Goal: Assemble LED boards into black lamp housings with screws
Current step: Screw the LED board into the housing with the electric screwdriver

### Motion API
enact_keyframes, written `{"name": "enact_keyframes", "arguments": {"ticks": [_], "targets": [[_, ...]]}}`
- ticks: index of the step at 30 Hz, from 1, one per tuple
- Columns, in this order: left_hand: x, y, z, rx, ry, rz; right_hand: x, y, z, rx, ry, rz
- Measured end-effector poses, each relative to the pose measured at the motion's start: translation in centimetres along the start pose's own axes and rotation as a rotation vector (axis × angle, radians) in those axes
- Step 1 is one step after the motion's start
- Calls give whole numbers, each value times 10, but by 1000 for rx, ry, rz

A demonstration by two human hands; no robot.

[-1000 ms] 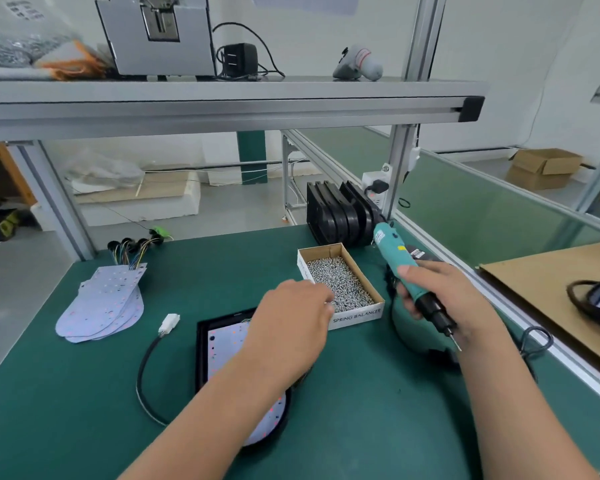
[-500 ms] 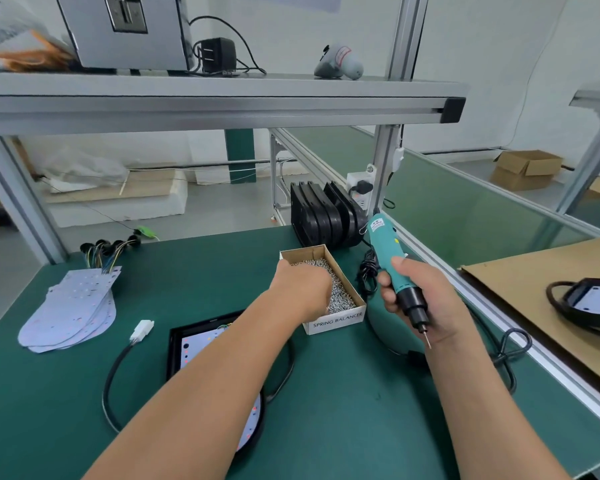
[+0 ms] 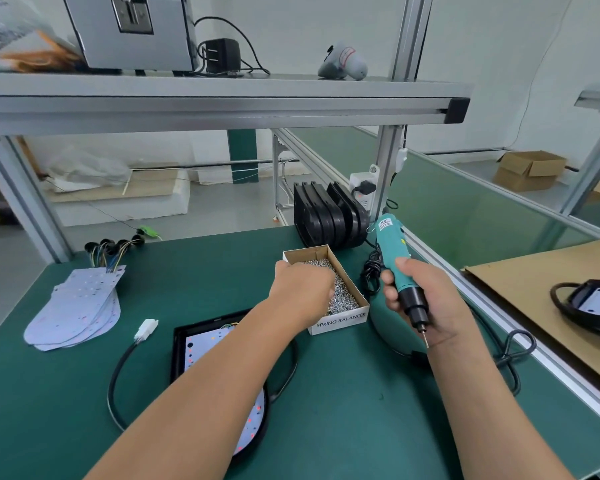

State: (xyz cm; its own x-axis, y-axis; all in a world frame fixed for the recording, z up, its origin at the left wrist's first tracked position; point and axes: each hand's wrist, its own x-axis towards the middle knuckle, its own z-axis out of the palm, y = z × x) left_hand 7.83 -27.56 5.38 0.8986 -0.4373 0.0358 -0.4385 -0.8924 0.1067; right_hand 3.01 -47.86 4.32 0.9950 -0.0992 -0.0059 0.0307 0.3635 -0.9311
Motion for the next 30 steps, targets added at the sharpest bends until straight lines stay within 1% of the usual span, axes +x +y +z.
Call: {"name": "enact_keyframes", "arguments": {"ticks": [4,6,8,10,11,13,14,16,19,23,27,30], "targets": [[1,-6,1,-147,30,-7,0,1,2,-4,-5,-9],[-1,-8,-4,-304,56,-27,-1,1,4,-2,-1,-12],[-4,-10,-13,-587,106,-82,-1,1,4,12,0,-14],[-15,-16,-24,-1006,165,-165,-3,0,6,42,4,-3],[-23,-22,-29,-1223,162,-203,-3,0,8,60,6,2],[-44,-36,-35,-1619,87,-225,-4,1,12,99,6,6],[-56,-42,-37,-1766,50,-231,-5,2,15,111,3,10],[-81,-52,-36,-1954,2,-268,-7,5,22,134,-18,30],[-116,-63,-32,-2135,-39,-351,-11,12,38,187,-45,52],[-153,-76,-30,-2281,-117,-405,-20,21,65,196,-69,18],[-179,-88,-28,-2280,-142,-442,-26,25,101,222,-92,-2],[-189,-92,-23,-2238,-142,-456,-29,25,133,301,-90,-38]]}}
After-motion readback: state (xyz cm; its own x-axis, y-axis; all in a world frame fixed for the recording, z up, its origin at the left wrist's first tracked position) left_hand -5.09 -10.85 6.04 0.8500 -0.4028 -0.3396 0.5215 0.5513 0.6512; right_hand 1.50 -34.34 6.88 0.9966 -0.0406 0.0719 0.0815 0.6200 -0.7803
